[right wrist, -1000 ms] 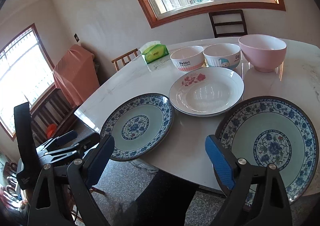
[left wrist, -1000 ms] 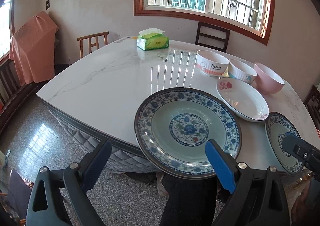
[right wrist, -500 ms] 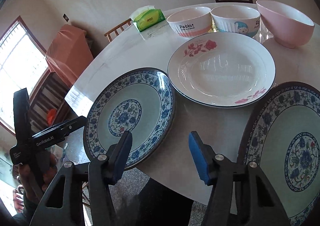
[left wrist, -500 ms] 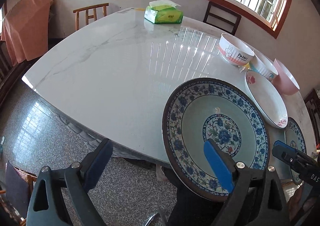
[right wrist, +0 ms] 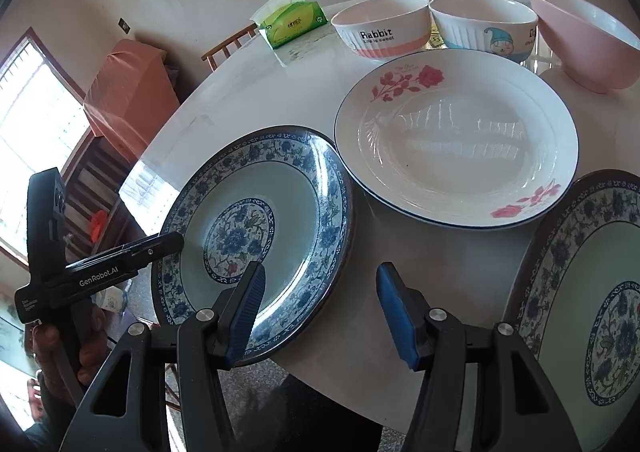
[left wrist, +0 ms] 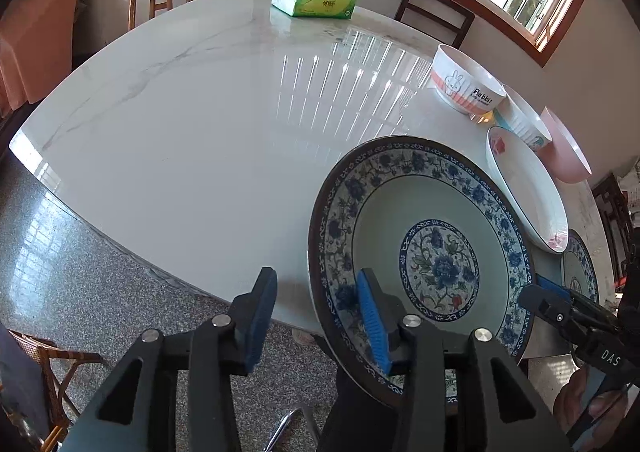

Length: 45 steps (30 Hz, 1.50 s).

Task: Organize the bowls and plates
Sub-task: 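Close both grippers on the blue-and-white plate's rim and lift it, then carry the blue-and-white plate over the other blue-and-white plate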

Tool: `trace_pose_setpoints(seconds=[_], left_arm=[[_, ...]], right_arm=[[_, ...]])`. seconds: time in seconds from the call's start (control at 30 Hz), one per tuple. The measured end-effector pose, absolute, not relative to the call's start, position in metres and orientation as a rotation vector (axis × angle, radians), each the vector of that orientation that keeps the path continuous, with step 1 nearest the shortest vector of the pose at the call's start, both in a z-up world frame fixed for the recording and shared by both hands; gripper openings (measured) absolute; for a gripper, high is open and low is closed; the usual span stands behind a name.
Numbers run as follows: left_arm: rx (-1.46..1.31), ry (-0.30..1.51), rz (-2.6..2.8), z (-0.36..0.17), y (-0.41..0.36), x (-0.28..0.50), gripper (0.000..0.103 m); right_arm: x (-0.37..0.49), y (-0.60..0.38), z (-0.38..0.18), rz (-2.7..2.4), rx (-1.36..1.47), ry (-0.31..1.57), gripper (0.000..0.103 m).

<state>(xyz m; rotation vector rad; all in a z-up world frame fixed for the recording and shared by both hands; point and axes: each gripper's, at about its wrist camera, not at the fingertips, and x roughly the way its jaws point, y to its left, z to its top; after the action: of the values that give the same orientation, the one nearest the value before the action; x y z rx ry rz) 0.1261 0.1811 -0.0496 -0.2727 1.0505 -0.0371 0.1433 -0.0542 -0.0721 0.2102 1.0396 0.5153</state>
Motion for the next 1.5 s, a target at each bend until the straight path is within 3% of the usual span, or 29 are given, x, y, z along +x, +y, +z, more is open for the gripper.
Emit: trace_pose_setpoints(seconds=[0.07, 0.13, 0.2, 0.3, 1.23, 1.33, 1.43, 1.5], left_arm=[[-0.281, 1.051, -0.059, -0.048, 0.179, 0.127, 0.026], [-0.266, 1.050, -0.052, -0.047, 0.176, 0.127, 0.025], [-0.268, 1.046, -0.042, -0.047, 0.172, 0.128, 0.025], [-0.283, 1.040, -0.029, -0.047, 0.176, 0.128, 0.024], [-0.377, 0.940, 0.158, -0.049, 0.255, 0.154, 0.024], [-0.337, 0.900, 0.215, -0.048, 0.254, 0.149, 0.033], [-0.280, 0.867, 0.308, -0.043, 0.253, 0.140, 0.044], [-0.262, 0.841, 0.346, -0.038, 0.252, 0.130, 0.045]], right_arm=[[0.146, -0.054, -0.072, 0.509, 0.210, 1.033, 0.051], [0.150, -0.052, -0.073, 0.513, 0.205, 1.038, 0.044], [0.152, -0.049, -0.075, 0.522, 0.207, 1.050, 0.027], [0.154, -0.044, -0.074, 0.506, 0.168, 1.036, 0.022], [0.212, 0.046, -0.074, 0.570, 0.034, 0.980, 0.023], [0.207, 0.048, -0.073, 0.570, 0.011, 0.969, 0.026], [0.200, 0.048, -0.067, 0.558, -0.022, 0.927, 0.040], [0.192, 0.043, -0.058, 0.549, -0.037, 0.886, 0.042]])
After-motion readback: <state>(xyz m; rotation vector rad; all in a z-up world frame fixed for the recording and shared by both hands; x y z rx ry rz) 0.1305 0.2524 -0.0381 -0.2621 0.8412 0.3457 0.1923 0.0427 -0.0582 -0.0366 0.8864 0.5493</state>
